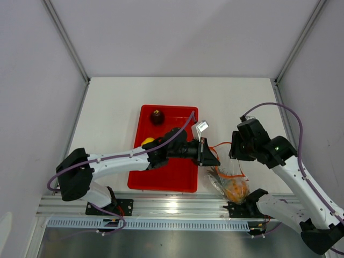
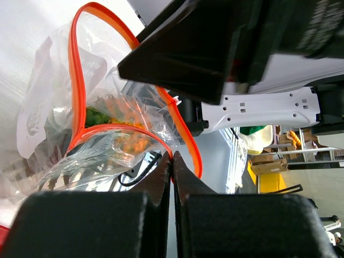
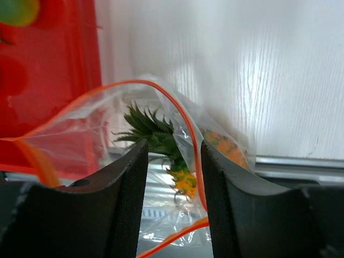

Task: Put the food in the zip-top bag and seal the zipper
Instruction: Adjust the zipper food storage bag at the center of the board.

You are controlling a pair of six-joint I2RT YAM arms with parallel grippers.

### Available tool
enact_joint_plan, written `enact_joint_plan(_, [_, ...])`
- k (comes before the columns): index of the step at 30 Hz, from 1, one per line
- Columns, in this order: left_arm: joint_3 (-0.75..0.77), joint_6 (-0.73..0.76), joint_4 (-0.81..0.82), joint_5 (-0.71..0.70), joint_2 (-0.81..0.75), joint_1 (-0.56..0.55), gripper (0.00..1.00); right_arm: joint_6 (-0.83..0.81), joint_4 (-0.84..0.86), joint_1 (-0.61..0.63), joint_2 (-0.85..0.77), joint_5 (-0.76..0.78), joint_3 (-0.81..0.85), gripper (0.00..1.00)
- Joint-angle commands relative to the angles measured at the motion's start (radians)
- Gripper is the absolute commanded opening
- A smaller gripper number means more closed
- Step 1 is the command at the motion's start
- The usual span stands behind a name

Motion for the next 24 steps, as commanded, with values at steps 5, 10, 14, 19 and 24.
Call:
enact_joint_plan(5, [-0.007,0.005,0.028,0.011,-0.039,-0.004,0.01,0.023,0.001,-0.01,-0.026,-0.044,-0.117,0.41])
enact_joint_plan(10, [-0.004,0.011,0.019,0.006,-0.046,-0.004,0.01,0.065,-0.049,-0.004,-0.098,-0.066,-0.153,0.38])
enact_joint_plan(14, [-0.006,0.009,0.028,0.008,-0.045,-0.004,0.01,0.109,-0.101,0.007,-0.171,-0.076,-0.165,0.39])
enact_joint_plan(19, [-0.003,0.006,0.033,0.018,-0.033,-0.004,0.01,0.123,-0.108,0.024,-0.185,-0.09,-0.208,0.0])
enact_joint_plan(24, [-0.009,0.009,0.025,0.015,-0.039,-0.005,0.01,0.074,-0.208,0.025,-0.104,0.062,0.18,0.0])
